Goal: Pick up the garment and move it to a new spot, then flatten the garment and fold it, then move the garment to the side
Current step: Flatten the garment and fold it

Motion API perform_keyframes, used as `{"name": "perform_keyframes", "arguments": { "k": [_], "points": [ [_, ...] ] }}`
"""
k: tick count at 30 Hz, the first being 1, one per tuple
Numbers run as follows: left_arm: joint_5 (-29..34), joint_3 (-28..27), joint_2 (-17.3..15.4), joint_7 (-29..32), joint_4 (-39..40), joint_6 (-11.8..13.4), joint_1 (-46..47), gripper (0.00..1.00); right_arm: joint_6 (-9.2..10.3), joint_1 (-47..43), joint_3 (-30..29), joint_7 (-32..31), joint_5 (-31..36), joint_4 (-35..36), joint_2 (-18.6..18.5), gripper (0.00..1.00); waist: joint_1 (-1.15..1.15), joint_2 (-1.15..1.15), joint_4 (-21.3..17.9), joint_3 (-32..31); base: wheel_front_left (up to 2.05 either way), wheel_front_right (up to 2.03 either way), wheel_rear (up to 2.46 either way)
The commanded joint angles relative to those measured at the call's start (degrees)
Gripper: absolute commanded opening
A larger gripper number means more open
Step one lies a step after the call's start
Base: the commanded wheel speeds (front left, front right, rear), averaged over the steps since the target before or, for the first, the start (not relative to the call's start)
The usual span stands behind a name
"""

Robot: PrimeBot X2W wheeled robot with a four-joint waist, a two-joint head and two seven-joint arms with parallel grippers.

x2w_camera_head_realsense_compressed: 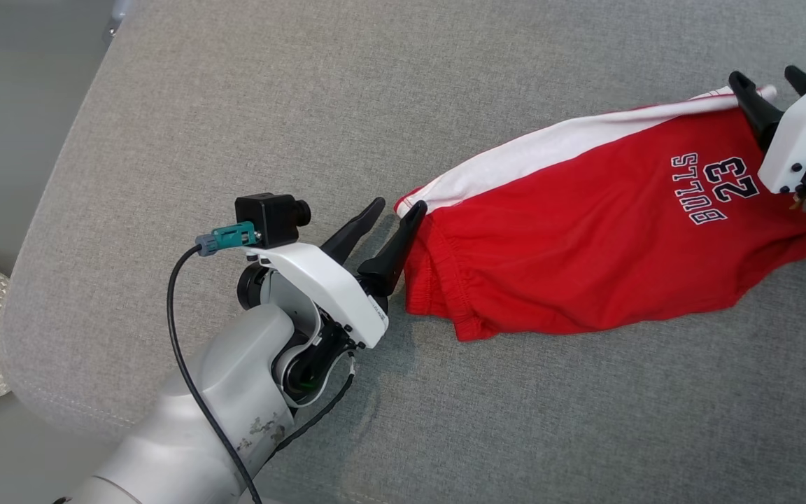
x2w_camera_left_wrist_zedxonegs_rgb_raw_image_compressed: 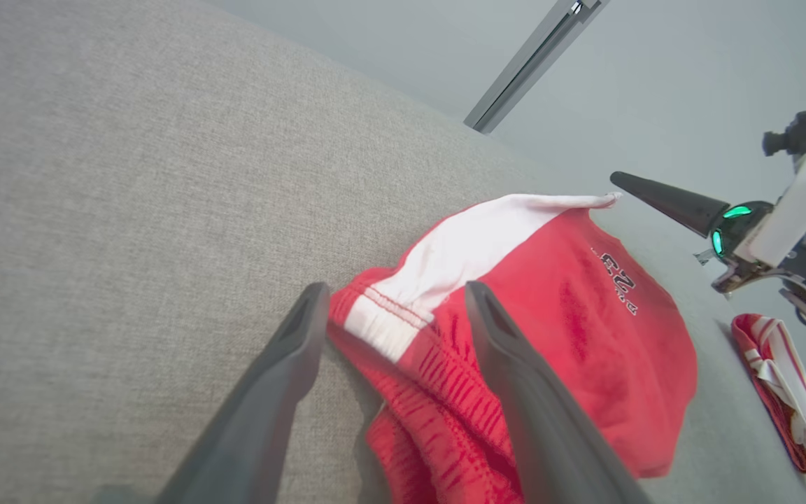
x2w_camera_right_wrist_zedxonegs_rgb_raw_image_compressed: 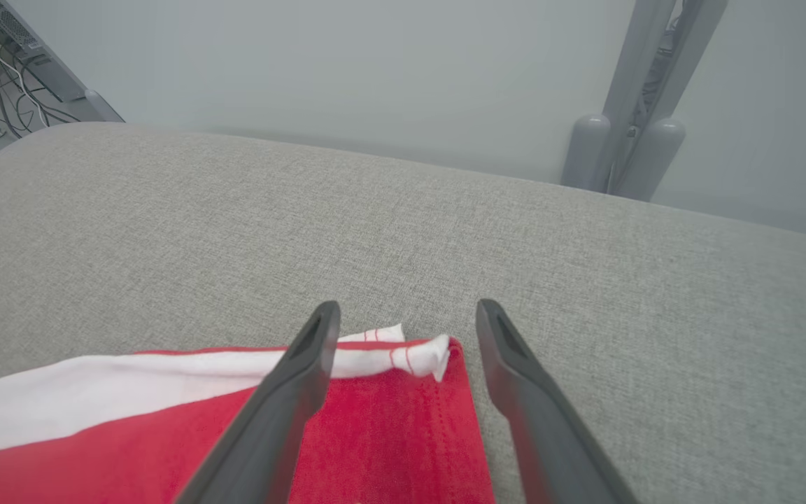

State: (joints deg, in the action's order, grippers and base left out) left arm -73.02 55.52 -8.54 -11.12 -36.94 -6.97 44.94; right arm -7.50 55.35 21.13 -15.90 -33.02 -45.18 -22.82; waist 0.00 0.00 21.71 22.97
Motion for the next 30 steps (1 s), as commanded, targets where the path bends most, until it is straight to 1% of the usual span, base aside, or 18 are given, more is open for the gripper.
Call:
{"name": "perform_keyframes", "arguments": {
  "k": [1, 6, 7, 10, 15, 16, 18, 23, 27, 30],
  "points": [
    [0.6, -0.1, -0.1, -0.3, -0.6, 0.2, 0.9, 1.00, 0.03, 0.7, -0.1, 1.9, 0.7, -0.5, -0.1, 1.00, 0.00, 0.00, -0.2, -0.2, 0.00, 0.00, 0.00],
    [1.0, 0.1, -0.3, -0.9, -2.0, 0.2, 0.4, 1.00, 0.03, 0.6, -0.5, 7.1, 1.7, -1.6, 0.3, 1.00, 0.00, 0.00, -0.8, -1.3, 0.00, 0.00, 0.00],
    [1.0, 0.1, -0.3, -0.9, -2.0, 0.2, 0.4, 1.00, 0.03, 0.6, -0.5, 7.1, 1.7, -1.6, 0.3, 1.00, 0.00, 0.00, -0.8, -1.3, 0.00, 0.00, 0.00],
    [2.1, 0.1, -0.8, -1.9, -2.6, 0.7, -0.1, 1.00, 0.03, -0.5, -0.5, 10.2, 2.0, -1.5, 0.6, 1.00, 0.00, 0.00, -1.5, -2.6, 0.00, 0.00, 0.00],
    [5.0, -1.4, -2.3, -3.6, -2.3, 2.6, -1.7, 1.00, 0.03, -3.7, -0.8, 15.7, 2.3, -0.2, 1.6, 1.00, 0.00, 0.00, -3.5, -6.1, 0.00, 0.00, 0.00],
    [6.8, -2.6, -3.2, -3.9, -1.5, 3.8, -2.6, 1.00, 0.03, -5.6, -0.7, 17.8, 2.7, 1.1, 1.7, 1.00, 0.00, 0.00, -4.5, -7.7, 0.00, 0.00, 0.00],
    [9.5, -5.4, -4.1, -4.0, 0.5, 5.4, -3.7, 1.00, 0.03, -7.7, -0.7, 20.2, 3.5, 2.6, 1.6, 1.00, 0.00, 0.00, -5.6, -9.2, 0.00, 0.00, 0.00],
    [18.9, -15.2, -5.5, -4.0, 8.2, 9.2, -10.5, 1.00, 0.03, -14.0, -2.1, 25.3, 7.1, 6.8, 2.0, 1.00, 0.00, 0.00, -8.5, -12.4, 0.00, 0.00, 0.00],
    [26.6, -21.3, -5.6, -4.1, 13.1, 11.3, -16.7, 1.00, 0.03, -20.0, -5.4, 28.1, 11.0, 10.1, 2.9, 1.00, 0.00, 0.00, -10.4, -14.2, 0.00, 0.00, 0.00],
    [31.2, -24.7, -4.9, -4.1, 15.4, 11.7, -21.1, 1.00, 0.03, -25.0, -8.2, 29.3, 13.9, 12.6, 4.3, 1.00, 0.00, 0.00, -11.7, -15.5, 0.00, 0.00, 0.00]
  ]
}}
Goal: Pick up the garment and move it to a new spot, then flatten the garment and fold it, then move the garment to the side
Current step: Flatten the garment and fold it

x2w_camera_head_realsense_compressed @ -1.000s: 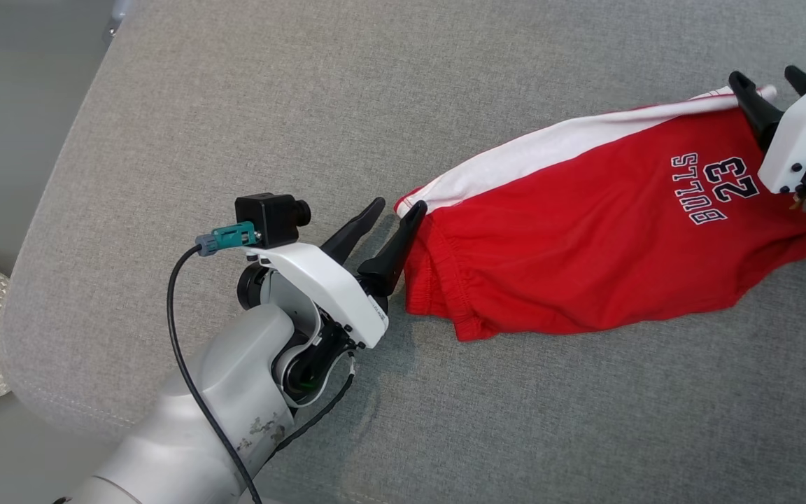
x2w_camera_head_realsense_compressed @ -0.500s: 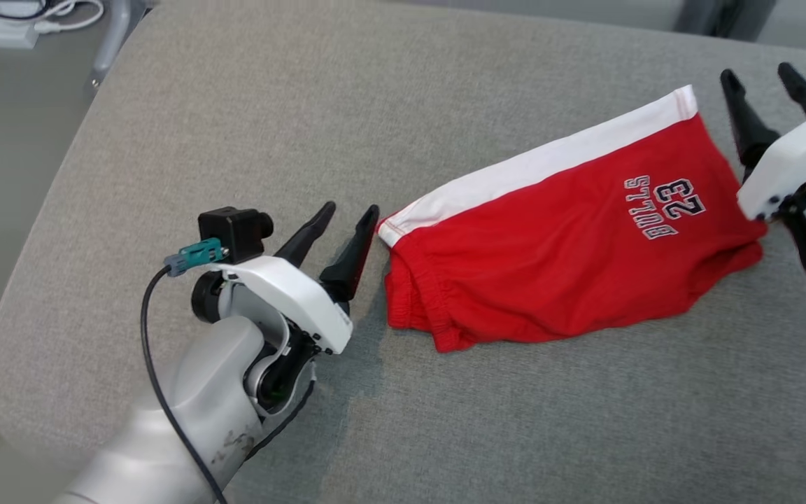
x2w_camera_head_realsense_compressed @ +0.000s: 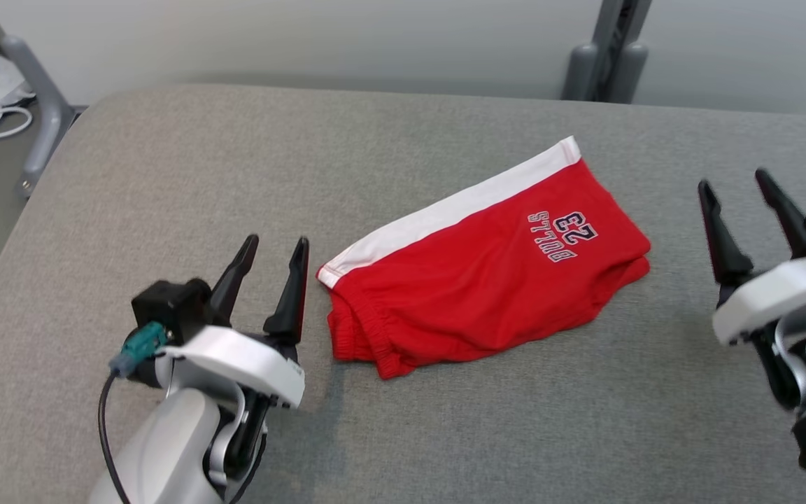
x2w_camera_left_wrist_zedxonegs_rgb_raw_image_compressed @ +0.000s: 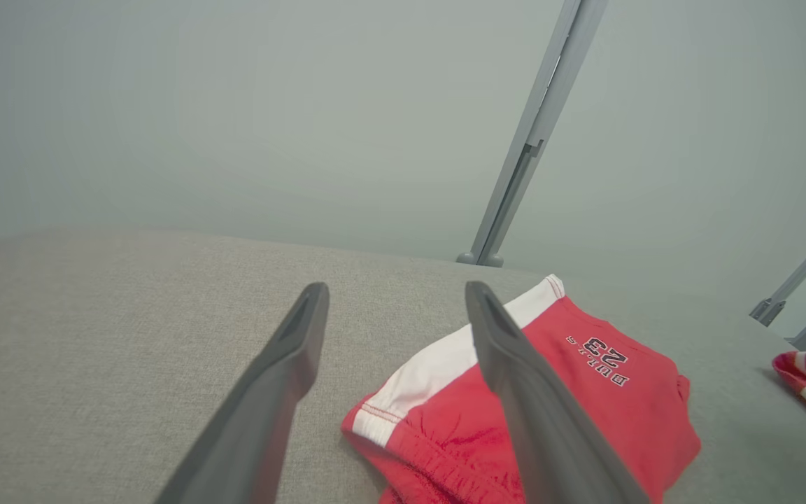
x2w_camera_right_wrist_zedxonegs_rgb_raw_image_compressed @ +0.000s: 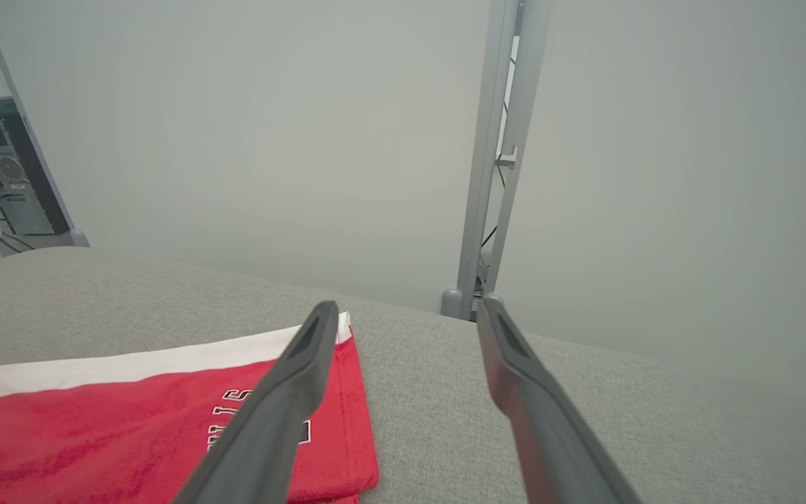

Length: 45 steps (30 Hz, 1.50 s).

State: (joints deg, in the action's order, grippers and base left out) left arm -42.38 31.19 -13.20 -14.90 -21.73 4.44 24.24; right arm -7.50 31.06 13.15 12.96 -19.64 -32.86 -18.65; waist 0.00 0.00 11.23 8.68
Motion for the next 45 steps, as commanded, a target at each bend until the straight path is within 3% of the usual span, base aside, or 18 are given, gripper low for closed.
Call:
{"name": "perform_keyframes", "arguments": {
  "k": [1, 11, 17, 24, 38, 45],
  "points": [
    [2.2, -1.4, -0.1, -0.3, 0.9, 0.2, -1.8, 1.00, 0.03, -2.3, -1.2, 0.7, 1.7, 1.3, 0.5, 1.00, 0.00, 0.00, -1.6, -1.6, 0.00, 0.00, 0.00],
    [11.9, -12.0, 4.2, -0.3, 4.1, -4.1, -16.8, 1.00, 0.03, -17.0, -10.5, 1.9, 7.2, 8.4, 9.3, 1.00, 0.00, 0.00, -5.1, -6.6, 0.00, 0.00, 0.00],
    [16.3, -17.9, 6.8, -0.3, 4.8, -8.1, -21.9, 1.00, 0.03, -21.8, -11.7, 1.4, 8.6, 9.9, 12.4, 1.00, 0.00, 0.00, -6.0, -7.7, 0.00, 0.00, 0.00],
    [18.6, -21.9, 8.5, -0.3, 4.8, -9.6, -22.9, 1.00, 0.03, -23.2, -12.2, 0.6, 8.5, 9.6, 13.7, 1.00, 0.00, 0.00, -5.8, -8.2, 0.00, 0.00, 0.00],
    [21.7, -21.6, 10.0, -0.3, 3.4, -11.5, -22.6, 1.00, 0.03, -23.5, -13.2, -0.2, 8.3, 8.8, 14.7, 1.00, 0.00, 0.00, -4.6, -7.9, 0.00, 0.00, 0.00],
    [20.3, -19.9, 10.1, -0.3, 3.6, -11.7, -20.5, 1.00, 0.03, -20.9, -13.9, -2.6, 2.1, 7.8, 15.5, 1.00, 0.00, 0.00, -2.4, -6.0, 0.00, 0.00, 0.00]
  ]
}}
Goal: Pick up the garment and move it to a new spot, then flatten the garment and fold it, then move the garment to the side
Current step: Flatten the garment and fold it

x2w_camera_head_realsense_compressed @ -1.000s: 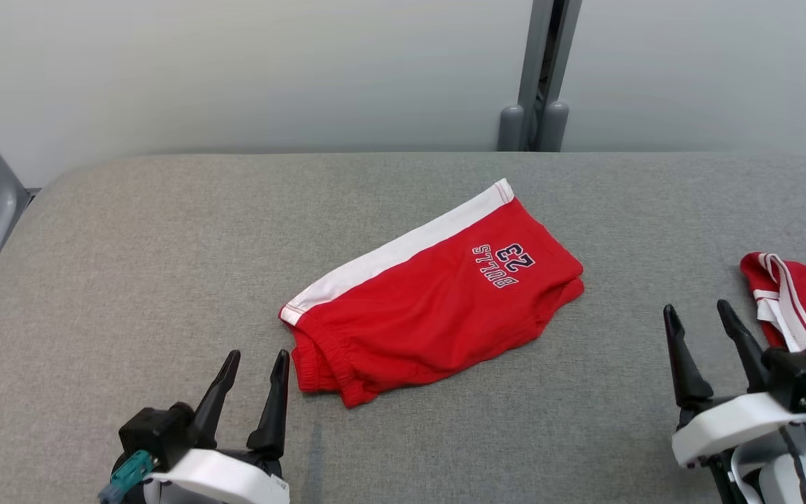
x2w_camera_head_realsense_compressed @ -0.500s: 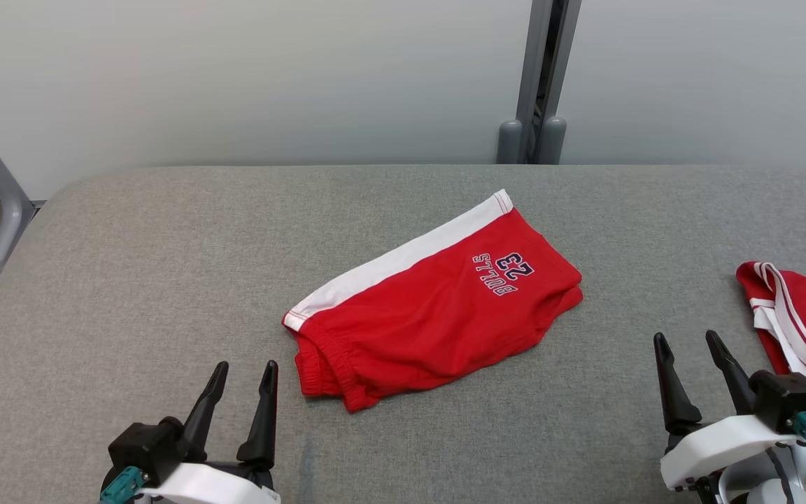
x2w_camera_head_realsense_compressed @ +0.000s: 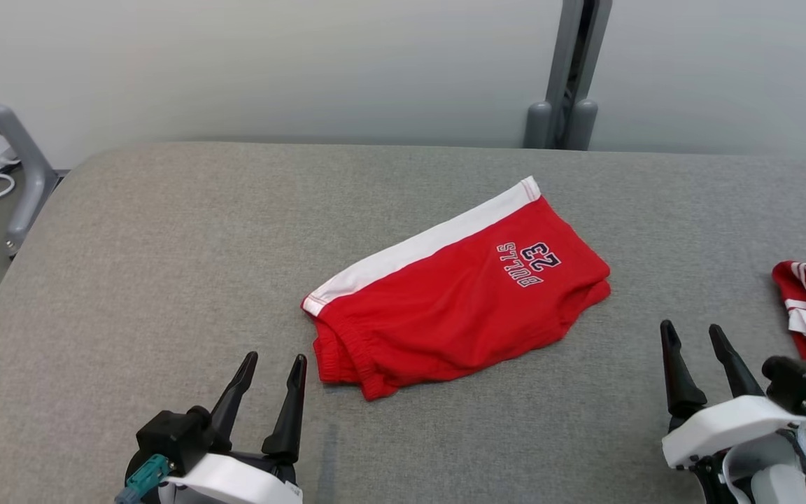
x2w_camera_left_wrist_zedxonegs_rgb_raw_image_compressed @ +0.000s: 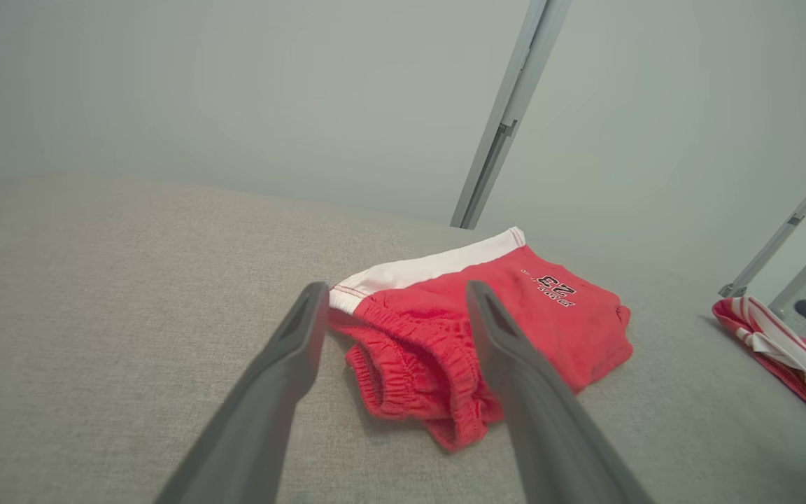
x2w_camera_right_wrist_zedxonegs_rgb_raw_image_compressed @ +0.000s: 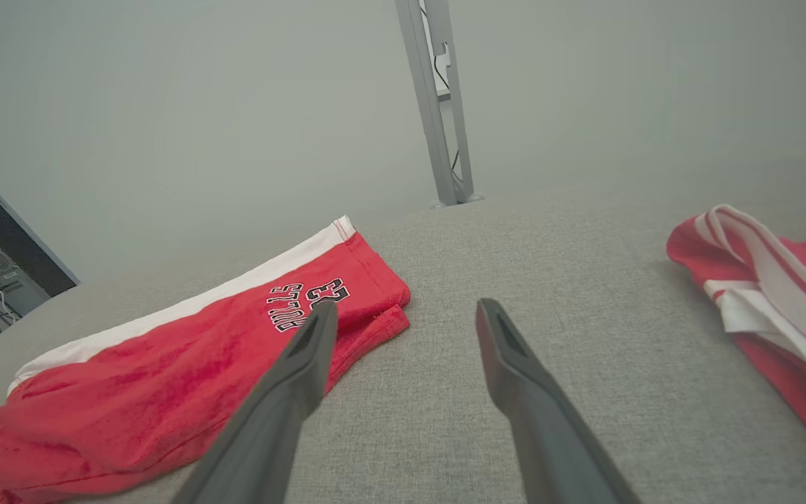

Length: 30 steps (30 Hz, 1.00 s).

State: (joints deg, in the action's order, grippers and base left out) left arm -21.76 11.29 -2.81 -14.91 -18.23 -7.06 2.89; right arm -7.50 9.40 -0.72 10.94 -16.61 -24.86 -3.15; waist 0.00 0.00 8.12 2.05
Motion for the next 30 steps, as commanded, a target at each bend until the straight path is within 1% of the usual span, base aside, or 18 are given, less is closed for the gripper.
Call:
{"name": "perform_keyframes", "arguments": {
  "k": [1, 4, 7, 10, 12, 17, 19, 21, 25, 30],
  "points": [
    [-0.5, 0.1, -0.3, -0.3, 0.1, -0.3, 1.0, 1.00, 0.03, 1.3, 0.0, -1.3, -2.3, -0.6, 0.1, 1.00, 0.00, 0.00, 1.1, 0.9, 0.00, 0.00, 0.00],
    [-1.1, 0.5, -0.2, -0.3, 0.7, -0.3, 1.7, 1.00, 0.03, 3.1, 0.0, -5.1, -7.2, -2.7, 0.1, 1.00, 0.00, 0.00, 2.5, 1.9, 0.00, 0.00, 0.00],
    [-1.7, 1.5, -0.2, -0.3, 0.9, -0.3, 1.7, 1.00, 0.03, 5.4, -0.2, -9.4, -16.5, -5.6, 0.1, 1.00, 0.00, 0.00, 4.0, 2.7, 0.00, 0.00, 0.00],
    [-2.3, 2.4, -0.2, -0.3, 0.8, 0.1, 2.0, 1.00, 0.03, 7.9, -0.4, -12.8, -22.7, -8.8, 0.0, 1.00, 0.00, 0.00, 5.5, 3.7, 0.00, 0.00, 0.00],
    [-2.9, 3.3, -0.2, -0.3, 0.7, 0.2, 2.4, 1.00, 0.03, 9.7, -0.9, -14.4, -25.3, -11.0, 0.0, 1.00, 0.00, 0.00, 6.5, 4.3, 0.00, 0.00, 0.00],
    [-3.9, 5.6, -0.2, -0.3, 0.9, 0.7, 3.0, 1.00, 0.03, 14.7, -4.5, -16.4, -31.5, -17.4, 0.0, 1.00, 0.00, 0.00, 9.0, 5.9, 0.00, 0.00, 0.00],
    [-4.2, 6.1, -0.2, -0.3, 1.0, 0.8, 3.2, 1.00, 0.03, 15.6, -5.3, -16.8, -32.2, -18.8, 0.1, 1.00, 0.00, 0.00, 9.5, 6.2, 0.00, 0.00, 0.00],
    [-4.7, 6.8, -0.2, -0.3, 1.1, 1.1, 3.5, 1.00, 0.02, 17.5, -6.5, -17.4, -32.3, -21.9, 0.1, 1.00, 0.00, 0.00, 10.4, 6.7, 0.00, 0.00, 0.00],
    [-5.4, 7.3, -0.2, -0.3, 0.8, 2.6, 3.9, 1.00, 0.02, 20.9, -9.4, -16.6, -29.8, -28.1, 0.0, 1.00, 0.00, 0.00, 11.8, 7.5, 0.00, 0.00, 0.00],
    [-5.9, 7.7, -0.2, -0.3, 1.4, 3.3, 4.2, 1.00, 0.01, 25.5, -11.9, -16.7, -26.9, -34.8, 0.2, 1.00, 0.00, 0.00, 13.1, 8.2, 0.00, 0.00, 0.00]
  ]
}}
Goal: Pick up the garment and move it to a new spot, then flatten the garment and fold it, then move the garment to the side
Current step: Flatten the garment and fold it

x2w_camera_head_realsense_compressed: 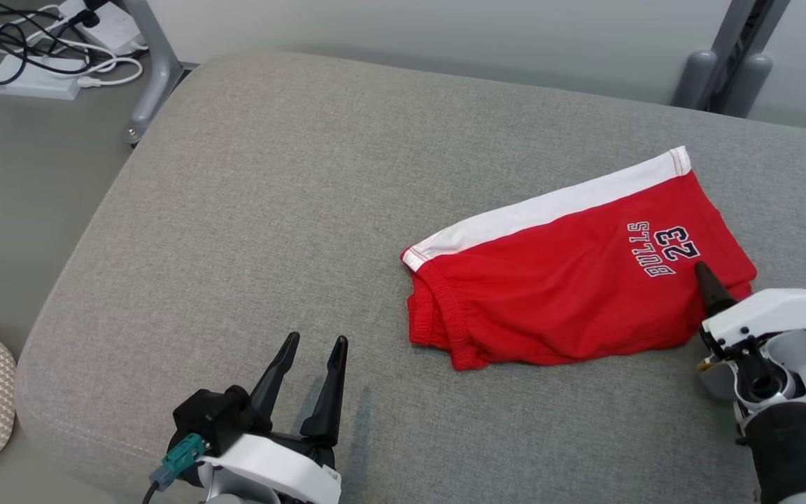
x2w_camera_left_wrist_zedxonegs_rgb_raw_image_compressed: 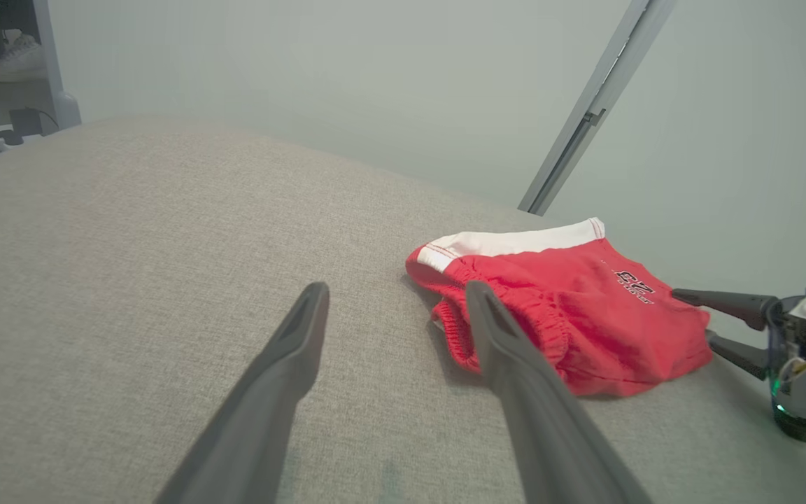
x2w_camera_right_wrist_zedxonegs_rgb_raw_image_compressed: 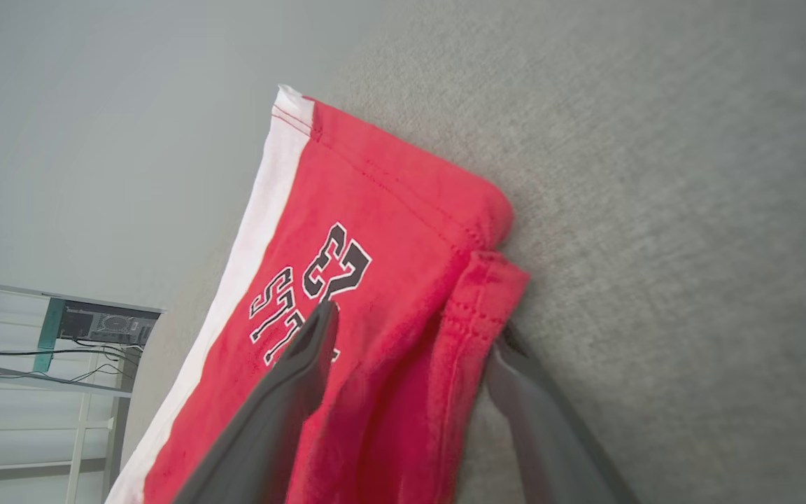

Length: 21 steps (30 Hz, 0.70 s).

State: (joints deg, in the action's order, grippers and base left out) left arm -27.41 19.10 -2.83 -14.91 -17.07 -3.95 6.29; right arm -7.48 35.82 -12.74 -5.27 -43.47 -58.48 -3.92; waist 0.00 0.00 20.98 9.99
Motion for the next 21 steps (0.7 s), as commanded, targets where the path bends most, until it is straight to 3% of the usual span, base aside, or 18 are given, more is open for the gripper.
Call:
{"name": "perform_keyframes", "arguments": {
  "k": [1, 10, 12, 13, 21],
  "points": [
    [-0.3, 0.0, -0.2, -0.3, 0.3, 0.3, 0.9, 1.00, -0.01, -0.1, -0.2, -0.3, 0.5, -2.2, 1.0, 1.00, 0.00, 0.00, 0.4, 0.4, 0.00, 0.00, 0.00],
    [-0.9, -0.2, -0.2, -0.3, 0.8, 0.6, 2.0, 1.00, 0.00, 5.2, -2.0, 1.3, 3.9, -9.2, 0.3, 1.00, 0.00, 0.00, 1.1, 1.2, 0.00, 0.00, 0.00],
    [-0.9, -0.2, -0.2, -0.3, 0.8, 0.6, 1.9, 1.00, 0.00, 5.8, -1.9, 1.8, 4.3, -9.3, 0.3, 0.27, 0.00, 0.00, 1.0, 1.3, 0.00, 0.00, 0.00],
    [-1.0, -0.1, -0.2, -0.3, 0.8, 0.6, 1.9, 1.00, 0.00, 5.9, -1.9, 2.2, 4.0, -8.9, 0.4, 0.00, 0.00, 0.00, 1.0, 1.3, 0.00, 0.00, 0.00],
    [-1.1, -0.2, -0.2, -0.3, 0.1, 0.7, 1.9, 1.00, 0.01, 3.8, -0.3, 5.0, 1.8, -4.1, 0.5, 0.00, 0.00, 0.00, -0.2, 0.7, 0.00, 0.00, 0.00]
  ]
}}
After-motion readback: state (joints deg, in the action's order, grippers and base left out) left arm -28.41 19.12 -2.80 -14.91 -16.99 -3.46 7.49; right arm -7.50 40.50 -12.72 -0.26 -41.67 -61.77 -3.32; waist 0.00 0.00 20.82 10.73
